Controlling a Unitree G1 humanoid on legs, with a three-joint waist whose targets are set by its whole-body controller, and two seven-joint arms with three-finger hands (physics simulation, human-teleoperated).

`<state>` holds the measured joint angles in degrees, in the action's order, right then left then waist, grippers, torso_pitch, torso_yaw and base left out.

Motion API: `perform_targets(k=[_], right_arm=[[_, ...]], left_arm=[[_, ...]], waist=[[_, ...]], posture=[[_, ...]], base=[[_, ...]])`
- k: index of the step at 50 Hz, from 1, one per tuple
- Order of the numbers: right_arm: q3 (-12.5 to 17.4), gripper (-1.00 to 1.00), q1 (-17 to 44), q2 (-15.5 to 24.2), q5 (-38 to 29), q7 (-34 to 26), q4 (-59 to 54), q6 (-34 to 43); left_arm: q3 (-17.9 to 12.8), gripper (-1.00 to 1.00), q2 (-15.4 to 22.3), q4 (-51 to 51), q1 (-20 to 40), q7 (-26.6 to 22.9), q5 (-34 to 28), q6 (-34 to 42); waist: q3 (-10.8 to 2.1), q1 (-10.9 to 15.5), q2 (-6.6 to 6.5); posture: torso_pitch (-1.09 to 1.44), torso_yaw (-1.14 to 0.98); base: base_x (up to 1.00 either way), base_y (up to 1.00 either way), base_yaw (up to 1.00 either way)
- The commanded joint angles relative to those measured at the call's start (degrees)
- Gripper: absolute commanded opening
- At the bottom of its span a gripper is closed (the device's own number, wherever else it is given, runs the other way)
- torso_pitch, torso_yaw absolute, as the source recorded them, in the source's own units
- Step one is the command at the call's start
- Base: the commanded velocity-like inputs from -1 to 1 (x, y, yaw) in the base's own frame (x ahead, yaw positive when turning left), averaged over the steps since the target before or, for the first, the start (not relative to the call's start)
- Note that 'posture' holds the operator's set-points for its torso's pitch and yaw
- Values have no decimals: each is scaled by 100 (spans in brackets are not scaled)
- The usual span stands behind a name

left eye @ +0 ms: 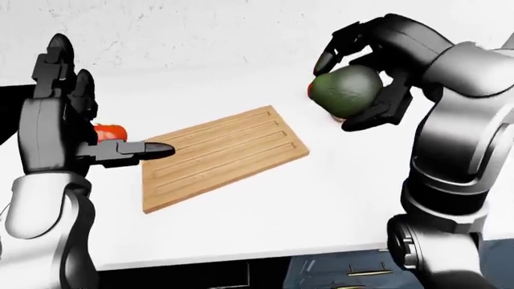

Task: Place the avocado, onion, tomato and bell pepper on the cutting board.

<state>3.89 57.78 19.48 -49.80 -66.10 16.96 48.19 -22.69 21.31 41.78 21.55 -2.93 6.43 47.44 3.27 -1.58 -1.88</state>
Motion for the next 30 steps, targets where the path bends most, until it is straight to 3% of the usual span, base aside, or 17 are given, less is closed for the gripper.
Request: perform_targets(k=[1,13,20,30], right_arm=[[28,-97,340,31,166,155,-98,-186],[-201,-97,1251,-365,933,1054,-2170,-1218],[-329,-98,2144,-720,1421,1797,-4224,-2291],[-451,-98,3137,-1151,1791,2226,-6644,-3596]], left_arm=[[-50,100,88,92,155,46,-41,-131],[-114,100,170,90,227,56,19,-67],[-188,100,253,212,305,75,110,120],[-227,100,276,263,288,114,194,140]], waist=[[-116,4,1],[-162,34,-24],[-185,39,-56],[-203,39,-104]], posture=[[0,0],[0,0],[0,0],[0,0]], base=[[0,0,0],[0,0,0],[0,0,0],[0,0,0]])
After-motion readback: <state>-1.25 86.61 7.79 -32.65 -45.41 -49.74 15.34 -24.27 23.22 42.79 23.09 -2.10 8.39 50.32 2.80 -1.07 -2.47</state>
